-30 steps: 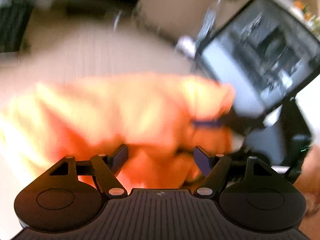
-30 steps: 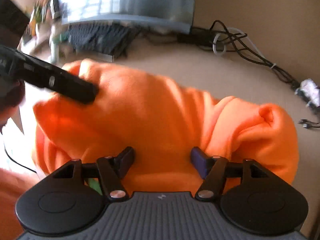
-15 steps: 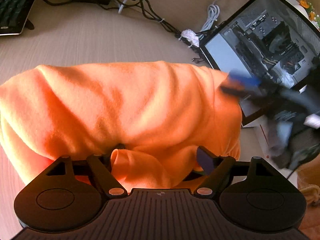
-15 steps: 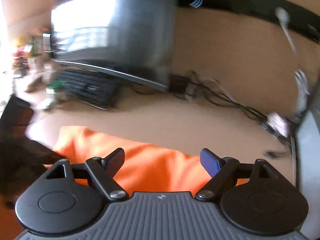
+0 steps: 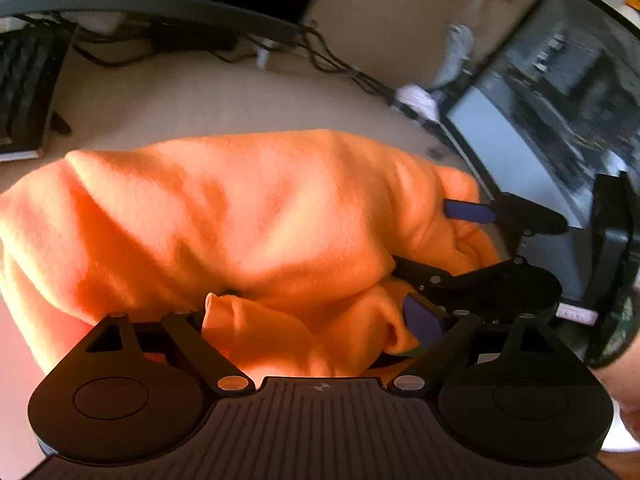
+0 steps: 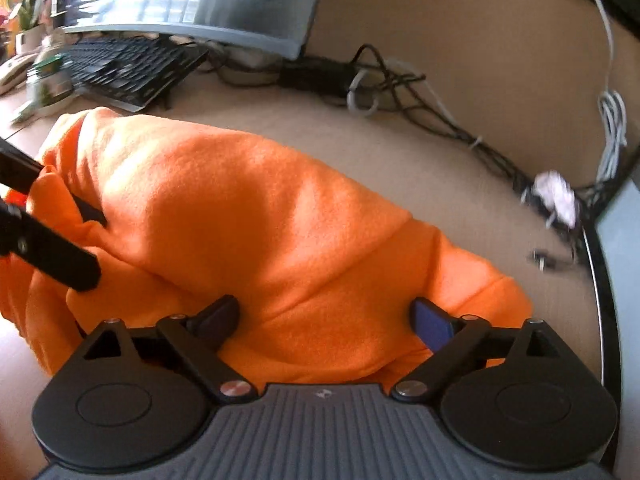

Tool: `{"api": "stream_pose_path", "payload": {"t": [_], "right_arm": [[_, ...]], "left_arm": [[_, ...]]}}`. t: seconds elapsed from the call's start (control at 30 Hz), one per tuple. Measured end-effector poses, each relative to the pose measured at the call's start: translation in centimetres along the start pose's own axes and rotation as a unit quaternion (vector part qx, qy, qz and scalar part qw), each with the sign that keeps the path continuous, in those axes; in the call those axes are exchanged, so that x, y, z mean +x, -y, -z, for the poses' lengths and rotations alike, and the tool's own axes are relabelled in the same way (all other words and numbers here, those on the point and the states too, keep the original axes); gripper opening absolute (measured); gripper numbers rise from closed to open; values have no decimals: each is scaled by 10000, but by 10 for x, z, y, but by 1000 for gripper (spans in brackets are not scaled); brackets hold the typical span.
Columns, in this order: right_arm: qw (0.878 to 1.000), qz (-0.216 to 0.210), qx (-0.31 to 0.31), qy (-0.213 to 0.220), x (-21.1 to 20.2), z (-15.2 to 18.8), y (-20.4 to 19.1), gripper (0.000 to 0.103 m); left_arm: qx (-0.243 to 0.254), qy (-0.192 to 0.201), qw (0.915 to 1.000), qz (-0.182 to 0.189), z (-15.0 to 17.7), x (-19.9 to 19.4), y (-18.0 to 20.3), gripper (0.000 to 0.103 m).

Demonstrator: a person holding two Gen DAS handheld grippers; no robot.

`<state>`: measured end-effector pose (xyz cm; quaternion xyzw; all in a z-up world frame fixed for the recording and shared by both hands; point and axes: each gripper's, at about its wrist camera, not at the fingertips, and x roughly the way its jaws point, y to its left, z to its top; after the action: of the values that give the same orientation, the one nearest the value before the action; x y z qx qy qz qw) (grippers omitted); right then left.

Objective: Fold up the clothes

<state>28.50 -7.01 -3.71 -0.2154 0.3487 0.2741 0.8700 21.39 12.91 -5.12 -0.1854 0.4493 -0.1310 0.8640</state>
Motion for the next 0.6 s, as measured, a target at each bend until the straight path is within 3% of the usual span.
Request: {"api": "stream_pose_path", "payload": {"t": [0.2, 0.3, 0.4, 0.5, 0.6], "right_arm": [[9992, 156, -343, 106, 4, -8, -3, 95], [9993, 147, -282, 200, -2, 1, -3, 96], [9993, 157, -270, 211, -2, 3, -4, 96], [9990, 183, -373, 161, -1, -2, -5, 97], [9986, 229, -471, 91, -3, -7, -7, 97]], "left_arm": [[466, -242, 9982, -304, 13, -29, 0, 93], [243, -124, 9995, 185, 12, -58, -8, 93], [-102, 608, 9961, 638, -5, -85, -18, 94], [-882, 1189, 9885, 300, -19, -85, -36, 96], [-1476, 986, 9841, 35, -17, -62, -61, 96]]}}
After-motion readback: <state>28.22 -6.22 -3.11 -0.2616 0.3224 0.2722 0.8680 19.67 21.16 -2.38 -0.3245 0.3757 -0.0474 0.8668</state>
